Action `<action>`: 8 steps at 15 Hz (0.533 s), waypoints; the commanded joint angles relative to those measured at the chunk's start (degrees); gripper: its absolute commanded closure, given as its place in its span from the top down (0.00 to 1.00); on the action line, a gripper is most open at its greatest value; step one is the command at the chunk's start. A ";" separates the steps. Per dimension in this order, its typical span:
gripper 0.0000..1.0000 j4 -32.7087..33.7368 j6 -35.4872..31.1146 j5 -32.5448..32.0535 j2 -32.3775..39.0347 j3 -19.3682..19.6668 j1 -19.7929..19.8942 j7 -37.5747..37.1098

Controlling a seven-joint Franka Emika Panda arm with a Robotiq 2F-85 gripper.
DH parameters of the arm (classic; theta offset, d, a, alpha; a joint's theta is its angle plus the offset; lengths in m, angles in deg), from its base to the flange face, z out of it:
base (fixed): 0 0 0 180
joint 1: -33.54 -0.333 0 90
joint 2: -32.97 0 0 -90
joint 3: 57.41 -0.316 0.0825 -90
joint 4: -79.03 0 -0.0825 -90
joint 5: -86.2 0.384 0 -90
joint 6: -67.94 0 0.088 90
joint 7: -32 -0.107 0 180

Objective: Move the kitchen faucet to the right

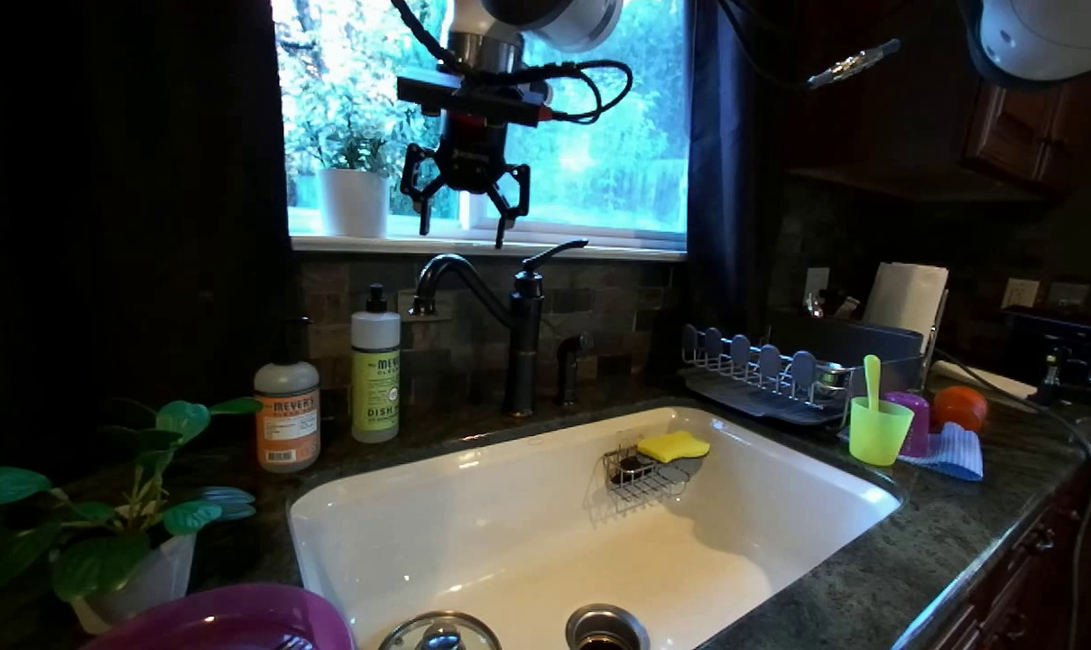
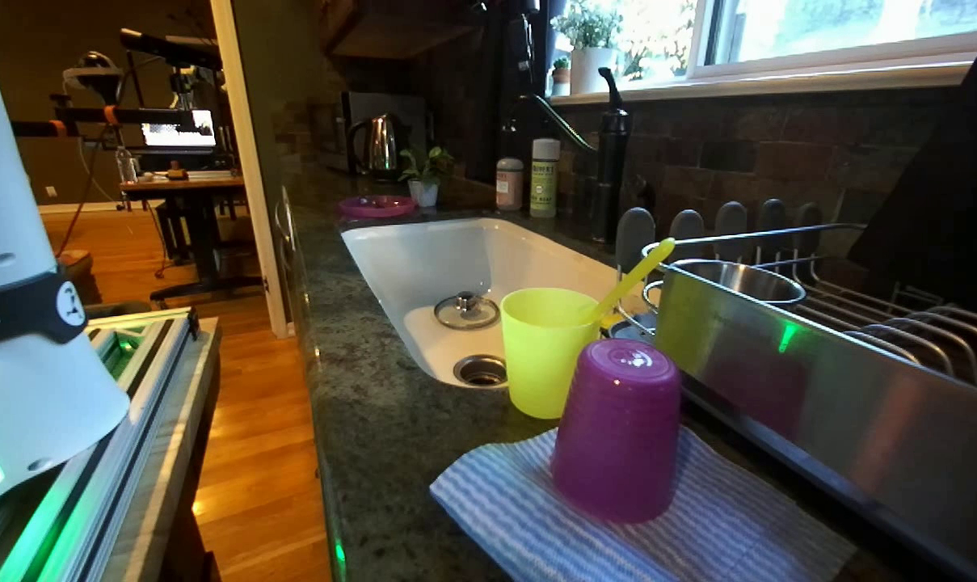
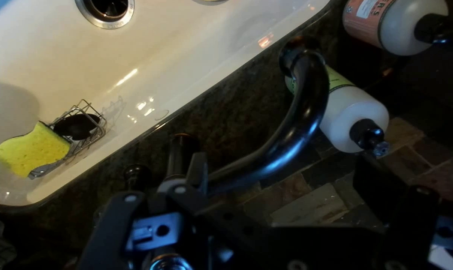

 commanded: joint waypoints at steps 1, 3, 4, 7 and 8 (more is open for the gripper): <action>1.00 -0.02 -2.87 0.46 1.82 -0.11 0.74 0.73; 1.00 0.52 -3.46 0.97 2.97 -0.40 1.21 1.54; 1.00 0.76 -3.57 1.10 3.45 -0.50 1.34 1.95; 1.00 0.68 -2.20 2.92 3.61 -1.30 1.73 2.36; 1.00 0.27 -1.93 3.75 3.35 -1.65 1.92 2.46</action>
